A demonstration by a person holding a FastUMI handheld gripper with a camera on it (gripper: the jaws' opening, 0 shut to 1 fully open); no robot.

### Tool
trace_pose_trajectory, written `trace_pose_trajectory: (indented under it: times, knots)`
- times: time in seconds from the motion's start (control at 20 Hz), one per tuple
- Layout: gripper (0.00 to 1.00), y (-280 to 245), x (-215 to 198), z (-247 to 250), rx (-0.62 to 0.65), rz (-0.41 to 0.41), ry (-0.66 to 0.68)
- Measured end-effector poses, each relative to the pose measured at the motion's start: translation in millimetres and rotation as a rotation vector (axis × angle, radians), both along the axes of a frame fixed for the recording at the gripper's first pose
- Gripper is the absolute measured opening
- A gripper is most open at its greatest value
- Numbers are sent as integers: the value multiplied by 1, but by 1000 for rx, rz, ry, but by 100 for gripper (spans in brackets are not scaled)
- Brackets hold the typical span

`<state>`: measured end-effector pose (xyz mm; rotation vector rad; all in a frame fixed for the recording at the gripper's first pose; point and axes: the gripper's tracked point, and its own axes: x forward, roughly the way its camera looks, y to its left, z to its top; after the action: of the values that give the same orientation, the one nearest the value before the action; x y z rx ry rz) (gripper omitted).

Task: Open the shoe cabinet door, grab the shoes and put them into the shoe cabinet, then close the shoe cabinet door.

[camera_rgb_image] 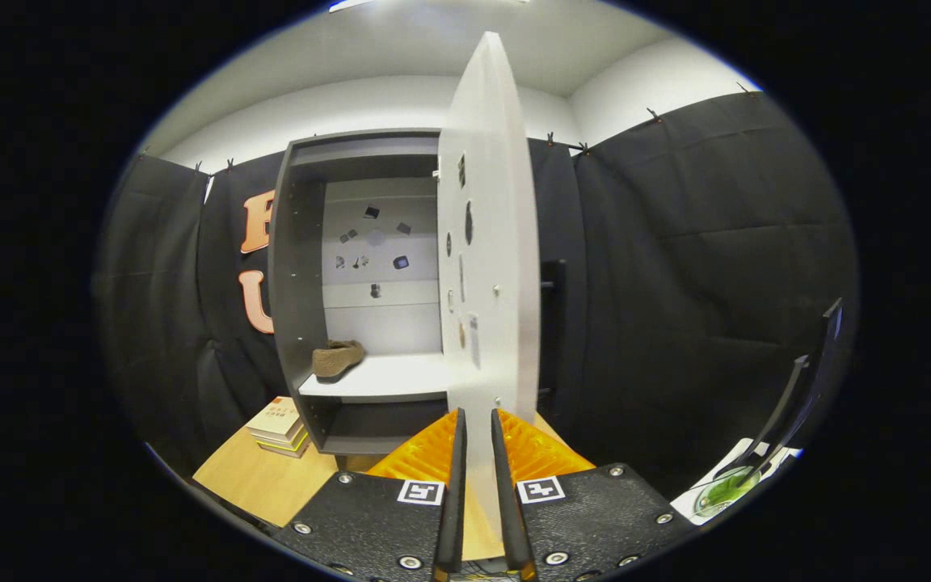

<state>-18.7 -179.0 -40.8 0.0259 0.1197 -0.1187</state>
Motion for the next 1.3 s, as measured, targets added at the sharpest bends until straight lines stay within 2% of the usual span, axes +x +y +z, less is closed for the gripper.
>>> trace_pose_trajectory:
  times: [0.25, 0.45, 0.65, 1.0, 1.3]
  knots:
    - [19, 59, 9, -51, 48, 77, 79]
    - [19, 113, 20, -119, 109, 172, 189]
    - [19, 153, 38, -193, 157, 233, 301]
    - [20, 181, 73, -303, 237, 282, 476]
    - [21, 187, 101, -373, 182, 322, 613]
